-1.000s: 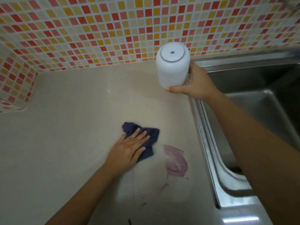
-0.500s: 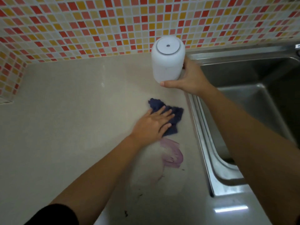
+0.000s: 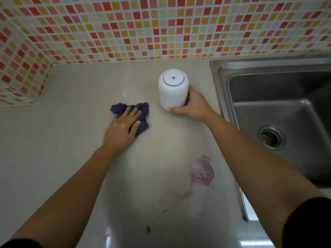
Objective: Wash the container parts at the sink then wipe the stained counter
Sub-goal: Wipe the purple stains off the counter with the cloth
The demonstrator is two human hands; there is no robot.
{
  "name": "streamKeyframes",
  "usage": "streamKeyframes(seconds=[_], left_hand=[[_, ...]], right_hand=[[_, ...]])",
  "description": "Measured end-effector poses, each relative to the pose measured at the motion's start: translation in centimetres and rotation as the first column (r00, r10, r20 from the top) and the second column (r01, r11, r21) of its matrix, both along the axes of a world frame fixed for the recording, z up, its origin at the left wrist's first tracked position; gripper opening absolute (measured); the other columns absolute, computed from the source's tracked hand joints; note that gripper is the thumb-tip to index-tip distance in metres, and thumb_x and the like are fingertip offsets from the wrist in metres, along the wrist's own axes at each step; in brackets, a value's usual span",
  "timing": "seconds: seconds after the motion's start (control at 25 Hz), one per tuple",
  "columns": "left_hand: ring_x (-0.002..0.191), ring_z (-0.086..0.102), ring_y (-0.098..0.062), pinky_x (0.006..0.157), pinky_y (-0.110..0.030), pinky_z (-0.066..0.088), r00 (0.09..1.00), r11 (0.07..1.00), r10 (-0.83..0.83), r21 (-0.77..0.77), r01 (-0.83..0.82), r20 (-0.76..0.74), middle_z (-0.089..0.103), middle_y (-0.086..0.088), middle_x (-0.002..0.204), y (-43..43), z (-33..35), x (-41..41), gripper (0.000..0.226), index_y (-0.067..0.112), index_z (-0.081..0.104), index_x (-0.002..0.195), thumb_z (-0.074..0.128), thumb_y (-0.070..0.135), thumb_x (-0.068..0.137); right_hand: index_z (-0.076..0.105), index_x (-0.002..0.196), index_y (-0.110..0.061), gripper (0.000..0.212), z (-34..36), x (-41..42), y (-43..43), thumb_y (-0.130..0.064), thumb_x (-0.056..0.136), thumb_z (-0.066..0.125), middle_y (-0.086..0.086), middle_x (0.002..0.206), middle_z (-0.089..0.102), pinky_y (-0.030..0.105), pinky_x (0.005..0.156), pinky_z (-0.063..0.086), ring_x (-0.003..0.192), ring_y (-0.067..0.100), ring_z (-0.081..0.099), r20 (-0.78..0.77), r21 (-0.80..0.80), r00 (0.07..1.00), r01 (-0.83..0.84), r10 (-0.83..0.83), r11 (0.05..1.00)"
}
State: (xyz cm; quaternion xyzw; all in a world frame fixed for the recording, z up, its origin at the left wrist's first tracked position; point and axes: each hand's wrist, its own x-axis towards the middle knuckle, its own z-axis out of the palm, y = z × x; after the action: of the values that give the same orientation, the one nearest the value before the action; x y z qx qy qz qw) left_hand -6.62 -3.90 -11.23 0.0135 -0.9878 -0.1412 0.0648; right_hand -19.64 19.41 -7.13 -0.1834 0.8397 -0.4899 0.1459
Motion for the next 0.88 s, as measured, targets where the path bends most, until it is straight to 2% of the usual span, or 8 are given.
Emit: streamKeyframes(seconds=[0.16, 0.24, 0.32, 0.48, 0.6, 0.68, 0.76, 0.88], left_hand=[[0.133, 0.038, -0.018, 0.106, -0.036, 0.027, 0.990, 0.990, -0.137, -0.009, 0.138, 0.036, 0.049, -0.004, 0.139, 3.7, -0.1, 8.3, 0.053, 0.011, 0.050, 0.133, 0.023, 0.043, 0.099], [0.134, 0.035, -0.014, 0.110, -0.030, 0.022, 0.971, 0.973, -0.230, -0.004, 0.231, 0.061, 0.046, -0.001, 0.139, 2.6, 0.5, 11.4, 0.051, 0.012, 0.050, 0.132, 0.023, 0.042, 0.100], [0.133, 0.036, -0.013, 0.109, -0.032, 0.026, 0.975, 0.975, -0.222, -0.025, 0.223, 0.027, 0.050, -0.004, 0.137, -0.1, 0.7, 11.9, 0.052, 0.010, 0.054, 0.129, 0.024, 0.041, 0.100], [0.132, 0.040, -0.022, 0.101, -0.049, 0.039, 1.000, 0.999, 0.021, 0.030, -0.021, 0.015, 0.052, -0.009, 0.136, -0.2, 0.8, 7.3, 0.054, 0.009, 0.054, 0.129, 0.026, 0.043, 0.097], [0.130, 0.044, -0.024, 0.102, -0.046, 0.038, 0.984, 0.984, -0.174, 0.040, 0.175, -0.029, 0.054, -0.008, 0.135, 6.8, -0.2, 4.7, 0.054, 0.010, 0.056, 0.128, 0.026, 0.043, 0.098], [0.128, 0.047, -0.024, 0.102, -0.041, 0.038, 0.956, 0.956, -0.287, 0.045, 0.289, -0.059, 0.057, -0.006, 0.132, 12.4, -0.5, 4.3, 0.048, 0.011, 0.058, 0.125, 0.032, 0.037, 0.096], [0.126, 0.049, -0.024, 0.102, -0.037, 0.033, 0.903, 0.901, -0.427, 0.057, 0.430, -0.051, 0.059, -0.006, 0.130, 16.2, 0.1, 5.4, 0.047, 0.011, 0.059, 0.124, 0.031, 0.037, 0.097], [0.128, 0.046, -0.021, 0.105, -0.034, 0.029, 0.783, 0.783, -0.622, 0.015, 0.622, 0.001, 0.055, -0.004, 0.134, 14.6, 0.7, 9.4, 0.049, 0.012, 0.058, 0.126, 0.025, 0.038, 0.100]], right_hand=[[0.033, 0.139, -0.025, 0.105, 0.2, -0.6, 0.2, -0.048, 0.051, 0.086, -0.004, 0.135, 0.050, 0.042, 0.104, 0.040, 0.121, 0.015, 0.048, -0.012, 0.113, 0.996, -0.088, 0.090, 0.990], [0.015, 0.147, -0.022, 0.127, 0.6, -0.8, 1.1, -0.061, 0.047, 0.082, 0.001, 0.150, 0.031, 0.046, 0.114, 0.024, 0.137, 0.020, 0.030, -0.058, 0.288, 0.988, -0.123, 0.146, 0.950], [0.002, 0.149, -0.016, 0.124, 1.1, 0.8, 3.7, -0.060, 0.060, 0.076, 0.004, 0.158, 0.007, 0.041, 0.118, 0.006, 0.144, 0.020, 0.006, -0.058, 0.503, 0.979, -0.139, 0.194, 0.853], [0.004, 0.148, -0.015, 0.093, 1.4, 10.5, 11.6, -0.076, 0.081, 0.025, 0.003, 0.158, -0.001, 0.036, 0.114, -0.005, 0.144, 0.014, -0.007, -0.125, 0.622, 0.977, -0.059, 0.174, 0.781], [-0.012, 0.145, -0.023, 0.092, 0.2, 18.0, 16.0, -0.080, 0.074, -0.004, -0.005, 0.153, -0.019, 0.034, 0.112, -0.010, 0.140, 0.008, -0.020, -0.054, 0.680, 0.983, -0.091, 0.173, 0.728], [-0.015, 0.143, -0.023, 0.091, -0.7, 21.0, 17.9, -0.080, 0.075, -0.002, -0.004, 0.153, -0.020, 0.036, 0.114, -0.006, 0.141, 0.010, -0.019, -0.040, 0.726, 0.980, -0.107, 0.197, 0.679], [-0.005, 0.146, -0.015, 0.095, -1.5, 22.1, 18.7, -0.080, 0.078, 0.006, 0.003, 0.155, -0.007, 0.041, 0.114, 0.002, 0.144, 0.018, -0.004, -0.102, 0.767, 0.967, -0.074, 0.235, 0.637], [0.009, 0.146, -0.005, 0.097, -1.7, 21.9, 18.4, -0.078, 0.081, 0.012, 0.009, 0.154, 0.010, 0.049, 0.109, 0.009, 0.141, 0.027, 0.012, -0.175, 0.785, 0.948, -0.028, 0.265, 0.618]])
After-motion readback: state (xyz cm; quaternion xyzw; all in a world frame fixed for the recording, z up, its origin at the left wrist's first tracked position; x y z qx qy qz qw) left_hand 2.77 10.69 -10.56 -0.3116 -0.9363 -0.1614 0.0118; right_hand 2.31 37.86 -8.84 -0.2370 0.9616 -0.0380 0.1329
